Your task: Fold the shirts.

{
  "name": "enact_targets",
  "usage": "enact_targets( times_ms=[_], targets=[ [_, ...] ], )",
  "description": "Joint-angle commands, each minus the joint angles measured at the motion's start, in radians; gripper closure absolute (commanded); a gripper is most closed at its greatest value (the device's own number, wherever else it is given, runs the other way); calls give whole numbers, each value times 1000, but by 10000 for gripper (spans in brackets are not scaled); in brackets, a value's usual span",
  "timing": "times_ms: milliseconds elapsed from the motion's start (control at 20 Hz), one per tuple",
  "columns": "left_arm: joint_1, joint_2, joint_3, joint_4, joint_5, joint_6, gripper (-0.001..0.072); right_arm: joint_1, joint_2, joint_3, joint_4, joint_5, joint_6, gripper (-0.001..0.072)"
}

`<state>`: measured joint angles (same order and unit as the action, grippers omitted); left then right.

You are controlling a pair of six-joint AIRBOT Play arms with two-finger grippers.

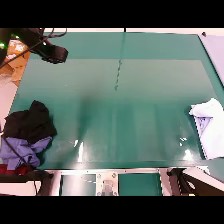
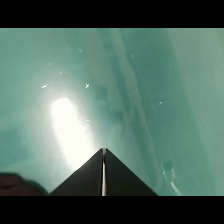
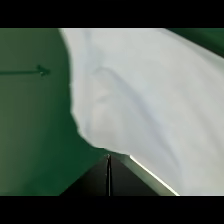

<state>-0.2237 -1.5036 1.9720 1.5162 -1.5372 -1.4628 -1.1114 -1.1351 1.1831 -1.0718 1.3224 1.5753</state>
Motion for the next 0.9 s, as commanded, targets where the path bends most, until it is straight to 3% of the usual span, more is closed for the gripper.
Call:
enact_targets(
  times_ms=[0, 200, 400, 850],
  targets=[
    [-5, 83, -58, -9, 5, -61, 686, 344, 26, 29, 66, -75, -55, 696],
    [-62, 283, -452, -10, 100, -162, 686, 761, 75, -47, -40, -87, -69, 697],
    [-151, 480, -838, -10, 190, -295, 686, 1031, 145, -223, -135, -140, -68, 697],
    [-170, 518, -890, -5, 201, -317, 685, 1122, 146, -253, -134, -153, -66, 696]
  ],
)
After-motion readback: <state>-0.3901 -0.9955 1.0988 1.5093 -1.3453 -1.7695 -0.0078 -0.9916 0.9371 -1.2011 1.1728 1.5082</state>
